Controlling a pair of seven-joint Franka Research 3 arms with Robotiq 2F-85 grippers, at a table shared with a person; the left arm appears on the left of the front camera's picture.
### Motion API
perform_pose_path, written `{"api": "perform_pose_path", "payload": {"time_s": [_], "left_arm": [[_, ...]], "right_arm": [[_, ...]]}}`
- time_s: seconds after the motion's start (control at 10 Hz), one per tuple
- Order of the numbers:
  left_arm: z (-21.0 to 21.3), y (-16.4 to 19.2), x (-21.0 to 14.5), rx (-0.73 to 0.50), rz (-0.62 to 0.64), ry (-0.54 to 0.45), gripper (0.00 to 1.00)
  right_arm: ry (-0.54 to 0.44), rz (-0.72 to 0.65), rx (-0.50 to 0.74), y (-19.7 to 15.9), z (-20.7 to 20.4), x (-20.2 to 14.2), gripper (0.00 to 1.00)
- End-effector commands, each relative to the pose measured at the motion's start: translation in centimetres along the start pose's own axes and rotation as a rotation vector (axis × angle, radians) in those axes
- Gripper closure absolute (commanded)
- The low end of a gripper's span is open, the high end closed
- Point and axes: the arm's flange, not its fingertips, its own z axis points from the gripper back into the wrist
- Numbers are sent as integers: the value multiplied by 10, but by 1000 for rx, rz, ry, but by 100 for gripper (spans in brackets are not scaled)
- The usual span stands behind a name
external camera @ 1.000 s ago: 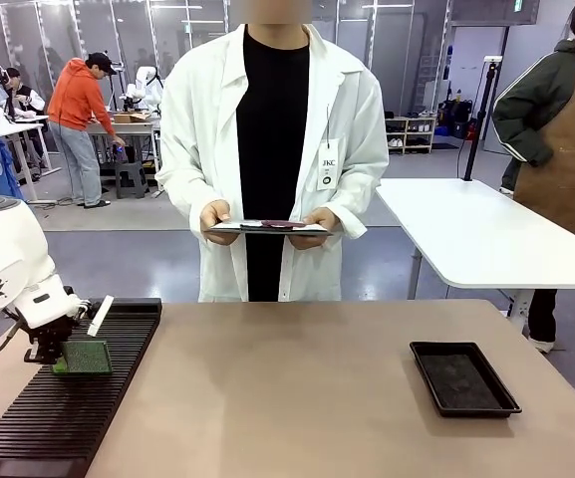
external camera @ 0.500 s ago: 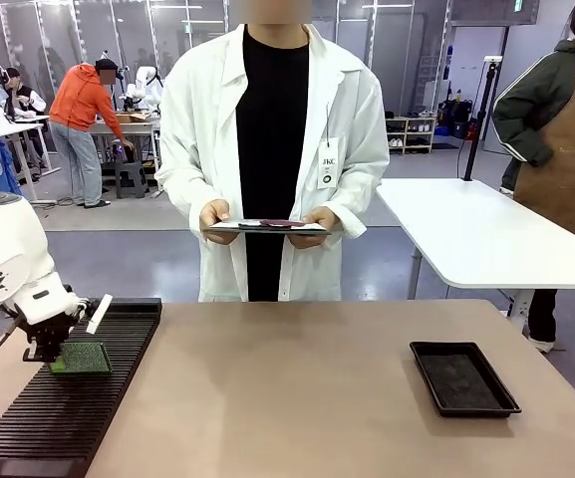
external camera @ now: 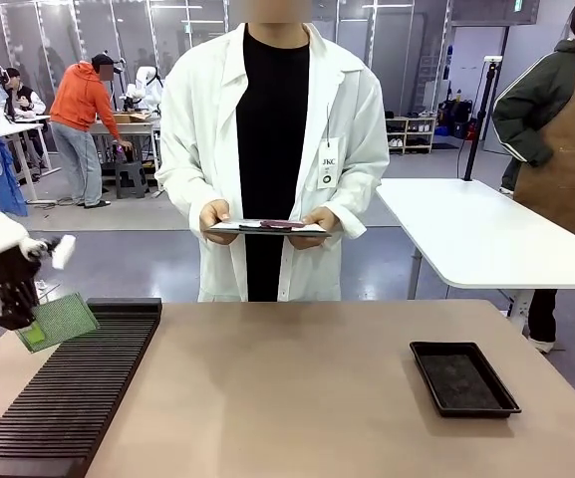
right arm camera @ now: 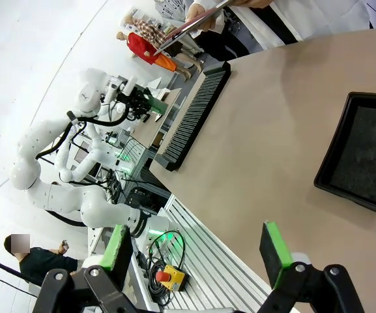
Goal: Inspect the PCB.
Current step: Pick up the Blank PCB and present it to the human.
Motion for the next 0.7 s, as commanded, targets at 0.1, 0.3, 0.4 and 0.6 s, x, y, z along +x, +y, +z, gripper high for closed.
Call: {"api": "perform_pose_path", "payload": {"time_s": [0.1, 0.3, 0.4, 0.6], "left_arm": [[3, 0, -20, -227, 170, -306, 100], [-2, -4, -28, -188, 113, -367, 100], [4, -12, -21, -214, 150, -288, 100], [4, -12, -21, -214, 150, -288, 100]], "right_arm": [[-8, 14, 9, 1, 2, 2, 0], [-8, 14, 9, 1, 2, 2, 0], [-8, 14, 9, 1, 2, 2, 0], [-8, 14, 9, 1, 2, 2, 0]]}}
